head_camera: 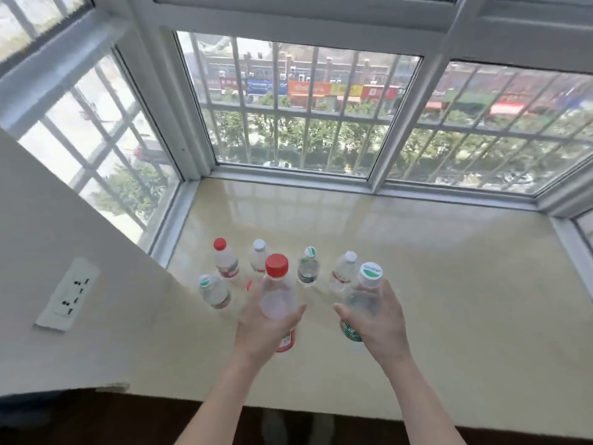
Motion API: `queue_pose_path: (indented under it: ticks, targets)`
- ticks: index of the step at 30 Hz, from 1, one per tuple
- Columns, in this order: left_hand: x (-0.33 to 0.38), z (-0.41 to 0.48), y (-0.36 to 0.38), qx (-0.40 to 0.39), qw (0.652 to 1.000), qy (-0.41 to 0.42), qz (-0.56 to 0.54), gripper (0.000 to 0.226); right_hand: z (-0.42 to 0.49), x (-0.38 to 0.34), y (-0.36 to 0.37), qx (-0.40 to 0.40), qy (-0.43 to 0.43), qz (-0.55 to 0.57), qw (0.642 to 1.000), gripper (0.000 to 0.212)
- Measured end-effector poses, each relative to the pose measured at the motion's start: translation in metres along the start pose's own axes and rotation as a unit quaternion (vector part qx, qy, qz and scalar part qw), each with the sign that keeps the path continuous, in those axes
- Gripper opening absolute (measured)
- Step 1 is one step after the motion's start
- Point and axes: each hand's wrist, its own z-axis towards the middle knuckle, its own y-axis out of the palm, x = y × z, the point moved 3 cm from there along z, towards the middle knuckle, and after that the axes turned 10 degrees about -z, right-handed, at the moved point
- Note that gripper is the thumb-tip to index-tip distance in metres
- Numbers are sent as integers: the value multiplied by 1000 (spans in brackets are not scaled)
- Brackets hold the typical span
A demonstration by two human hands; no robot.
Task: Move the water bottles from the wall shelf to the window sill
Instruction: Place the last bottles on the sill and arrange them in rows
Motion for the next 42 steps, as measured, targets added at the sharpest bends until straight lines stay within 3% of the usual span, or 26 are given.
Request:
queue_pose_path:
  ticks: [4, 8, 13, 17, 24, 35, 42]
  targets:
    - [-38, 8, 32, -48, 997, -53, 12, 74, 2, 40, -5, 29, 34, -14, 999, 51]
    - [-80, 24, 52, -43, 994, -98, 10, 59, 17, 96, 4, 44, 62, -12, 997, 68]
    - [-150, 64, 75, -46, 992, -117, -9, 51, 57, 167, 36, 40, 74, -6, 996, 61]
    - [-200, 92, 92, -41, 995, -91, 6, 67, 90, 202, 62, 47, 49, 6, 998, 56]
    - [-235, 105, 110, -38, 998, -34, 33, 65, 107, 230, 83, 57, 15, 24, 998, 64]
    - [-272, 114, 105, -71, 996, -34, 36, 67, 97, 267, 82, 29, 12, -33, 999, 76]
    - [-299, 116, 96, -80, 993, -44, 70, 66, 97, 293, 87, 2, 48, -72, 996, 60]
